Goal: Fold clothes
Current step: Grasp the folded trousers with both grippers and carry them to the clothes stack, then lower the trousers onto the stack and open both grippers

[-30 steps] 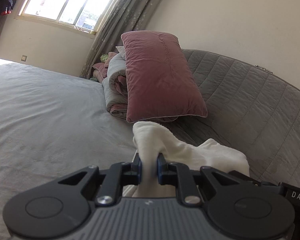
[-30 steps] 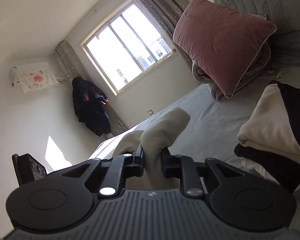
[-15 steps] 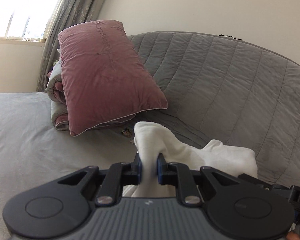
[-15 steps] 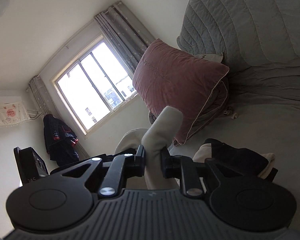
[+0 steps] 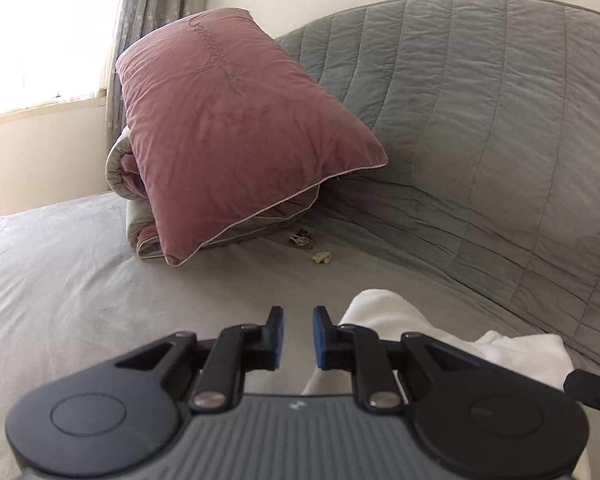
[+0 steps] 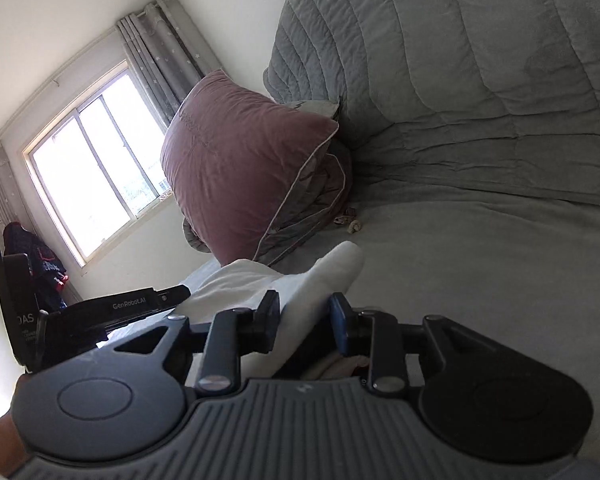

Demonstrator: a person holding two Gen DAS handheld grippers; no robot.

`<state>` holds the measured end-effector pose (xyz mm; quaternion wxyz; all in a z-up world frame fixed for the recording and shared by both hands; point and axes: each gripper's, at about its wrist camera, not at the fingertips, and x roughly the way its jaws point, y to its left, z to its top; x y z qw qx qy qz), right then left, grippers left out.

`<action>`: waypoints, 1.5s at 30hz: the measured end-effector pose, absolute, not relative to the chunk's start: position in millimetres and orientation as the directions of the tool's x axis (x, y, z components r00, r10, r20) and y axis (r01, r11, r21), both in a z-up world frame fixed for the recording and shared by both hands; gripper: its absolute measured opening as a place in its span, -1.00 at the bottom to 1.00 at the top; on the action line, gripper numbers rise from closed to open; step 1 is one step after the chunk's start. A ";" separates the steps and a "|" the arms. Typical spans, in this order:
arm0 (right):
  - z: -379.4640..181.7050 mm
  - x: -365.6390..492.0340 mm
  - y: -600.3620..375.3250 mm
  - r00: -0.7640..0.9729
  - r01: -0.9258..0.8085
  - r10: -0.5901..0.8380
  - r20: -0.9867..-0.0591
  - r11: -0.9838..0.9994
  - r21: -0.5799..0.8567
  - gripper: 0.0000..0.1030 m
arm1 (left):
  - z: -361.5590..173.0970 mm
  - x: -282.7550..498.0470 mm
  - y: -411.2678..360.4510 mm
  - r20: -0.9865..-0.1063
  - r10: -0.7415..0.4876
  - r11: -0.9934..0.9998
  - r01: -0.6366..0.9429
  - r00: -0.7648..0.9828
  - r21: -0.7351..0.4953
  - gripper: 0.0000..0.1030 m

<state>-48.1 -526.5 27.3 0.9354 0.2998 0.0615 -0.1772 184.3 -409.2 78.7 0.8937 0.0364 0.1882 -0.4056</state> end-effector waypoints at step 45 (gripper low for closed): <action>86.6 -64.9 -452.7 0.894 0.351 -0.250 -0.372 0.907 0.235 0.26 | 83.2 73.1 -326.5 -0.576 -0.667 0.657 0.738 0.473 -0.154 -0.05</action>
